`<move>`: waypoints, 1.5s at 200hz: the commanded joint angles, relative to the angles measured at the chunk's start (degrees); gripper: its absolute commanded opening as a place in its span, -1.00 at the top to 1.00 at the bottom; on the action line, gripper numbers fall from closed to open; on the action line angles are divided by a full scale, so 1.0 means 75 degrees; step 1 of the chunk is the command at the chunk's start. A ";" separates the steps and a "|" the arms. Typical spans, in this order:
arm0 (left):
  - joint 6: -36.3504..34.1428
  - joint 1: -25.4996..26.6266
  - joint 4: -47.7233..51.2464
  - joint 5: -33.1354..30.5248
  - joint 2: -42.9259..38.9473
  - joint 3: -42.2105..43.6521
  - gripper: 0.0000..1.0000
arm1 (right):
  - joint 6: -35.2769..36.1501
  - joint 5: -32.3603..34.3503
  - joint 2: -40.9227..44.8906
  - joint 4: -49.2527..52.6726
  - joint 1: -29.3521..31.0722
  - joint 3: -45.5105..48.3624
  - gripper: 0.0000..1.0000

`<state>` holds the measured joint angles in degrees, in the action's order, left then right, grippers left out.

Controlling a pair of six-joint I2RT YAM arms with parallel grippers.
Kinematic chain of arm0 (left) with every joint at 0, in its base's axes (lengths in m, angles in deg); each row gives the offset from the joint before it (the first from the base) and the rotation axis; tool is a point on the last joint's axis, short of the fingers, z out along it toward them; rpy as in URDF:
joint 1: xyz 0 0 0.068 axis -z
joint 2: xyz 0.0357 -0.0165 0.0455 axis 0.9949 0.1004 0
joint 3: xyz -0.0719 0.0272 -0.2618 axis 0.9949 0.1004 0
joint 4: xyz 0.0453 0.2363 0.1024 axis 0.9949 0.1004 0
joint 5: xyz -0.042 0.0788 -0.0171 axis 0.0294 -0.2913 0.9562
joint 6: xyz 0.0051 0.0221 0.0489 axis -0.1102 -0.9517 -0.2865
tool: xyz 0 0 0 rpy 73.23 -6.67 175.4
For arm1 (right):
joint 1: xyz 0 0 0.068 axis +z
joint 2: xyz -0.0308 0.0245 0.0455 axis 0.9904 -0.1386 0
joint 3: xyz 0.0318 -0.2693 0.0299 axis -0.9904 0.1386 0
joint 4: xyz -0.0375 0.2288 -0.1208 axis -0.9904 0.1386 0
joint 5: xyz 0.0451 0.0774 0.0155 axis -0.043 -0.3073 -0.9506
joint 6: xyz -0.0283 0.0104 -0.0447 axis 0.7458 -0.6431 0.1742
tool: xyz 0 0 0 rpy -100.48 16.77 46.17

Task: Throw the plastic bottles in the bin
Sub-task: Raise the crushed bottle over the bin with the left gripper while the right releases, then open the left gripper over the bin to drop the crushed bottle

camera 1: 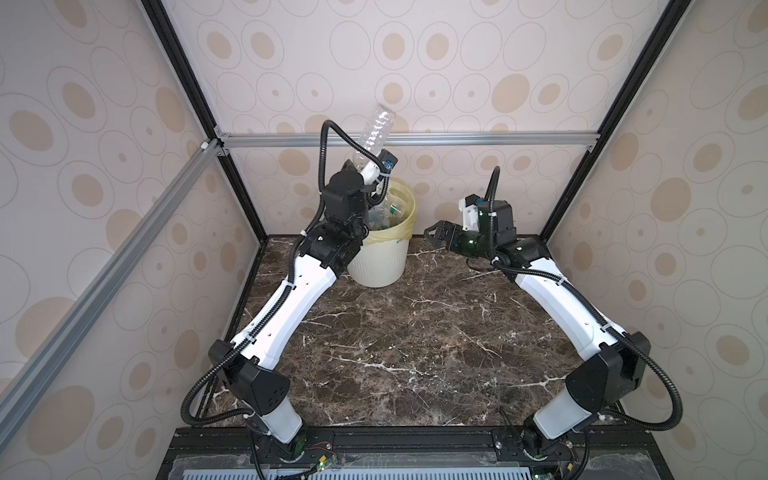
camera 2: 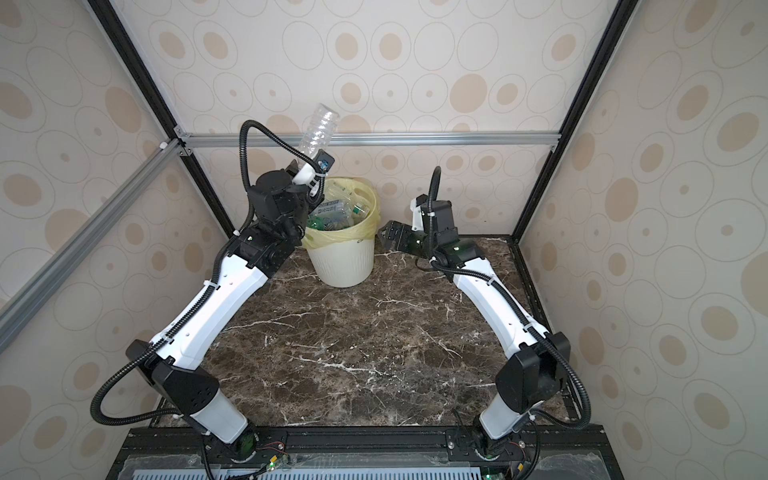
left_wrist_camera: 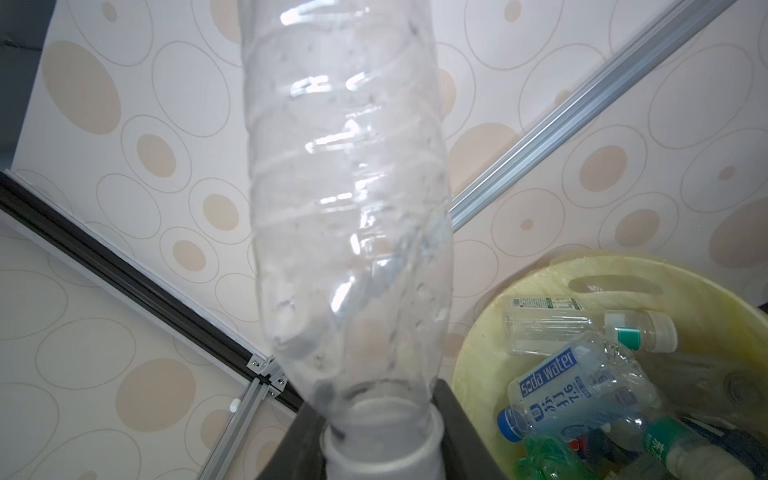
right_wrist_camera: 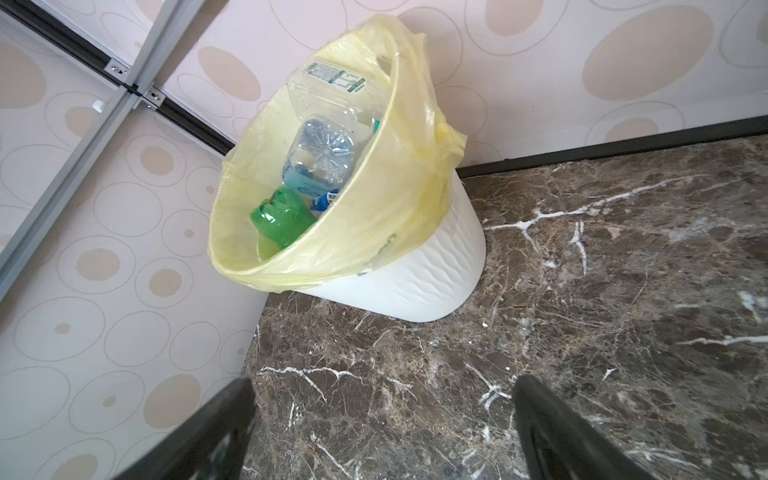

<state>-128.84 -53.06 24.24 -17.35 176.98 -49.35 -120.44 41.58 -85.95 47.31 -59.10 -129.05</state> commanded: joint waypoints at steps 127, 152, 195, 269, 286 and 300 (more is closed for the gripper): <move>0.0967 -0.0368 0.0698 0.0452 0.0419 -0.0523 -0.95 | -0.0320 -0.0253 0.0478 -0.0394 -0.0258 0.0718 -0.99; 0.1445 -0.0361 0.0825 0.0577 0.0260 -0.0544 -0.98 | -0.0408 -0.0322 0.0433 -0.0433 -0.0257 0.0752 -0.99; 0.2070 -0.0364 0.0878 0.0837 0.0086 -0.0279 -0.98 | -0.0440 -0.0322 0.0446 -0.0422 -0.0264 0.0764 -0.99; 0.2586 -0.0386 0.0948 0.0871 0.0218 0.0062 -0.98 | -0.0479 -0.0379 0.0418 -0.0396 -0.0257 0.0802 -0.99; 0.2903 -0.0445 0.1050 0.1115 0.0229 0.0128 -0.98 | -0.0482 -0.0398 0.0371 -0.0395 -0.0252 0.0797 -0.99; 0.3120 -0.0443 0.1124 0.1245 0.0311 0.0177 -0.98 | -0.0512 -0.0444 0.0335 -0.0416 -0.0249 0.0793 -0.99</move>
<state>-109.22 -55.96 31.19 -10.09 178.66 -48.39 -123.63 39.06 -83.59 44.82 -60.91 -123.48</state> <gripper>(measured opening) 0.990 0.997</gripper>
